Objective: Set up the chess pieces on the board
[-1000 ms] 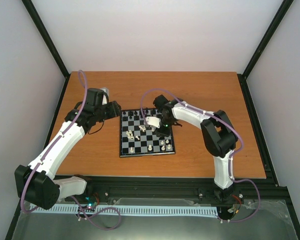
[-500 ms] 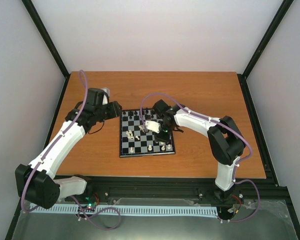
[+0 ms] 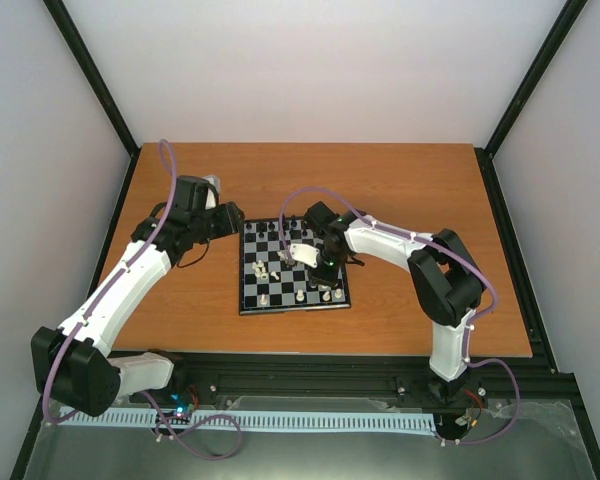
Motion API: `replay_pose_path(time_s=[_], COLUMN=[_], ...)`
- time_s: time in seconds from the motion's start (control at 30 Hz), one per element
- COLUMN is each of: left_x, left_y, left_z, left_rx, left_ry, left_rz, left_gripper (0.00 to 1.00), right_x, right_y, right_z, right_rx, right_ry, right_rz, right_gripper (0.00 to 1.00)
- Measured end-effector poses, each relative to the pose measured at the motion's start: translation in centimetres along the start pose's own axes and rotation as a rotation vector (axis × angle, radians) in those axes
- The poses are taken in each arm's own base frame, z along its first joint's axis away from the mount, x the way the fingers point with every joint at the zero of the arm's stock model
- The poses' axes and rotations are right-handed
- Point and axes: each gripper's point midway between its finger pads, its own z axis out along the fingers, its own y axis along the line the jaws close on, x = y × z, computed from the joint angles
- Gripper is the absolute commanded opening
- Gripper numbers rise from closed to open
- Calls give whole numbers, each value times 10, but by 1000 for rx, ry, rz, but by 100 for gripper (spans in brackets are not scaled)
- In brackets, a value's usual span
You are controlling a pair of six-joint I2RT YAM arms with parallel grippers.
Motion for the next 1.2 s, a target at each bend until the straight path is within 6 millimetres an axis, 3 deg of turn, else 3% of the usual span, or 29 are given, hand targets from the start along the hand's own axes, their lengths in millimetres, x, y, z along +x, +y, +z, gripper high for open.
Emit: replay_pose_path(time_s=[0.33, 0.73, 0.9, 1.03, 1.2], left_x=[0, 1, 1, 2, 2], left_y=[0, -1, -2, -3, -4], left_z=[0, 0, 0, 1, 1], left_rx=[3, 6, 13, 16, 21], left_ry=[2, 4, 8, 11, 15], left_rz=[0, 1, 1, 1, 1], left_gripper=[61, 61, 61, 61, 61], right_x=[-1, -2, -14, -22, -17], right_y=[3, 4, -10, -44, -79], right_z=[4, 5, -23, -60, -81], right_rx=[-15, -14, 13, 94, 164], right_ry=[3, 11, -48, -123, -149], right_rz=[-3, 14, 29, 67, 110], right_gripper=[5, 31, 35, 34, 34])
